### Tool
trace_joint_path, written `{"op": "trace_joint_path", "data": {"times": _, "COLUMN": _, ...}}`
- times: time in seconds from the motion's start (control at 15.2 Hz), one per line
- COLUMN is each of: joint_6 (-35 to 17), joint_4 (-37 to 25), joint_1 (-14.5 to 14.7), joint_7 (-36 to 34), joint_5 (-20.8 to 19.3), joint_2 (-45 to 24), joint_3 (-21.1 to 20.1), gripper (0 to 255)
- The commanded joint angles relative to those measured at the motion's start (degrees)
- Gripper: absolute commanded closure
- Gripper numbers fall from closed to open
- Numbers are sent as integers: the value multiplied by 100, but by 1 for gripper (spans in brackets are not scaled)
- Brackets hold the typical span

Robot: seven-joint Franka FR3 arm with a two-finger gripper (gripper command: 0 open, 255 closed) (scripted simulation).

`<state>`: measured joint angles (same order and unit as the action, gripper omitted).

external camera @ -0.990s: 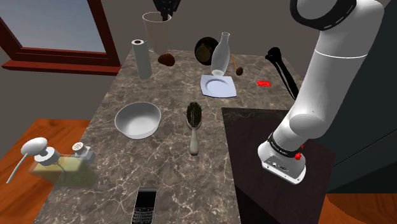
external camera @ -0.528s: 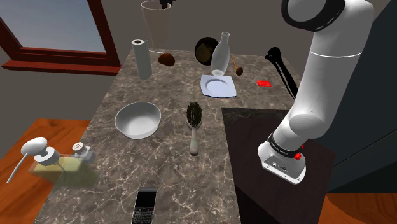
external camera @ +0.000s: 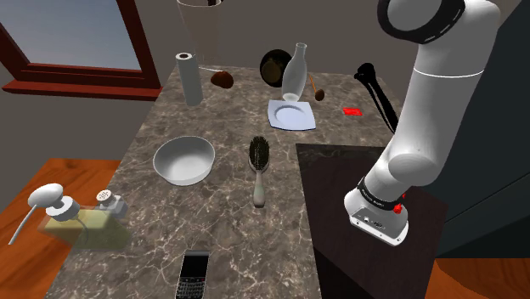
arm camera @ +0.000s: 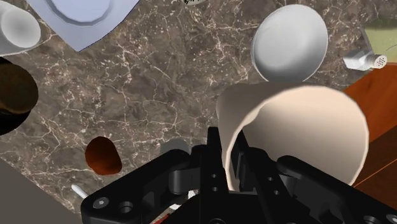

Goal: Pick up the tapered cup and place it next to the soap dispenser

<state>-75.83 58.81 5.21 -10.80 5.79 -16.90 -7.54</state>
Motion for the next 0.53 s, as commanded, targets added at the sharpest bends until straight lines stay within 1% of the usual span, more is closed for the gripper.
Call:
{"op": "trace_joint_path", "data": {"times": 0.0, "joint_6": -140, "joint_4": 368, "joint_1": 138, "joint_7": -212, "joint_5": 9, "joint_2": 259, "joint_3": -73, "gripper": 255}}
{"op": "trace_joint_path", "data": {"times": 0.2, "joint_6": -302, "joint_4": 721, "joint_1": 370, "joint_7": -569, "joint_5": 7, "joint_2": 497, "joint_3": -207, "gripper": 255}}
{"op": "trace_joint_path", "data": {"times": 0.46, "joint_6": -464, "joint_4": 1018, "joint_1": 680, "joint_7": -1067, "joint_5": -10, "joint_2": 695, "joint_3": -410, "gripper": 255}}
